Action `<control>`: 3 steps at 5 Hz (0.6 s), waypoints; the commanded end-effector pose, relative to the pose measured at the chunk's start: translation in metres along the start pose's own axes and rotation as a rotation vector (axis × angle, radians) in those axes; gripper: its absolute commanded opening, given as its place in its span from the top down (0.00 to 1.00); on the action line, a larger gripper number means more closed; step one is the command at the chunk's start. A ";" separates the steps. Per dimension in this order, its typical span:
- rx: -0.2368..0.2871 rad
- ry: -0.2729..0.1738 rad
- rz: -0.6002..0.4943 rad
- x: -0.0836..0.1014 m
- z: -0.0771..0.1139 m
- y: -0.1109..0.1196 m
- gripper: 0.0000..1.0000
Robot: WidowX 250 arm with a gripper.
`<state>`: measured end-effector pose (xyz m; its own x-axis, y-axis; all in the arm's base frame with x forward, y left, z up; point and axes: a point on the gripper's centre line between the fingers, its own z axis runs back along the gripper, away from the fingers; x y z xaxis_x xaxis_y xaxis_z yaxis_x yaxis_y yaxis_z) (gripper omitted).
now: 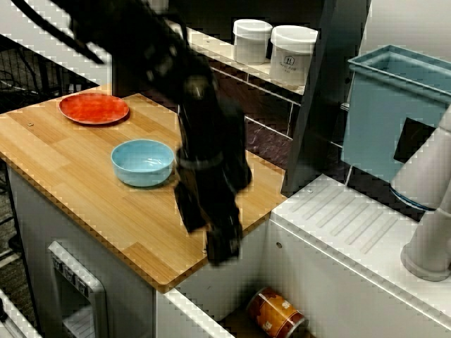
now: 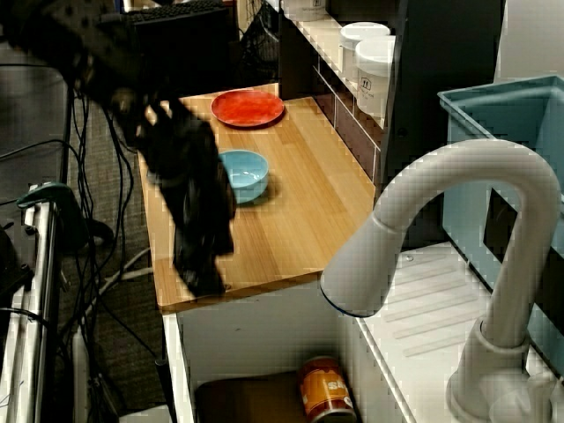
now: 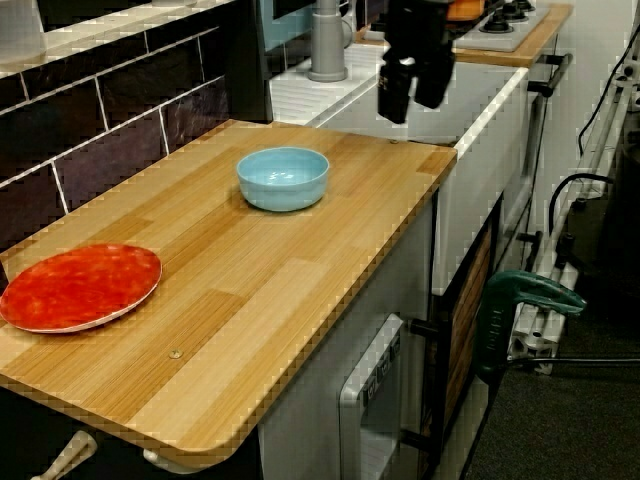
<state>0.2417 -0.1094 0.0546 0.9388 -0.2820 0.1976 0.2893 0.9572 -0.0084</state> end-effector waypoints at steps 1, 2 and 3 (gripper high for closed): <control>-0.001 -0.060 0.115 0.019 0.037 0.067 0.00; 0.041 -0.069 0.127 0.023 0.039 0.091 0.00; 0.056 -0.078 0.146 0.022 0.032 0.117 0.00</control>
<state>0.2845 -0.0077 0.0788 0.9630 -0.1373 0.2318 0.1410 0.9900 0.0008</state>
